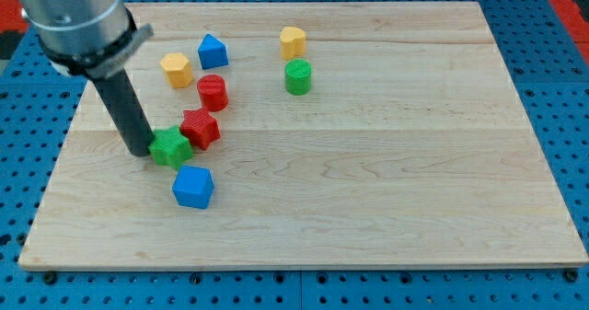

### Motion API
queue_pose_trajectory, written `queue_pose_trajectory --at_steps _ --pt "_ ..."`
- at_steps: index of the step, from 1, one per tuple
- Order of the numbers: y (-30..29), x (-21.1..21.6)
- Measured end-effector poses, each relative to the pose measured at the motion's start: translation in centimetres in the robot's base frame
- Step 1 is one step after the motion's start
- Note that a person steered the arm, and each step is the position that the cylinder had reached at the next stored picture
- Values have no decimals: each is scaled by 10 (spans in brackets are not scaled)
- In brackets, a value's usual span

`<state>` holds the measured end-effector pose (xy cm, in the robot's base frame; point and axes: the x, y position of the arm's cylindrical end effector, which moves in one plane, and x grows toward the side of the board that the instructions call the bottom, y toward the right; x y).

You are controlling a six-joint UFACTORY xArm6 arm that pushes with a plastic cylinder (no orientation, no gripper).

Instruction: Push the green star towards center

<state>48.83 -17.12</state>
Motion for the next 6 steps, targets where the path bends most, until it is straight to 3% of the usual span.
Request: queue_pose_trajectory --at_steps 2,5,6 --pt "66 14" --pt "55 -34" --pt "115 -31"
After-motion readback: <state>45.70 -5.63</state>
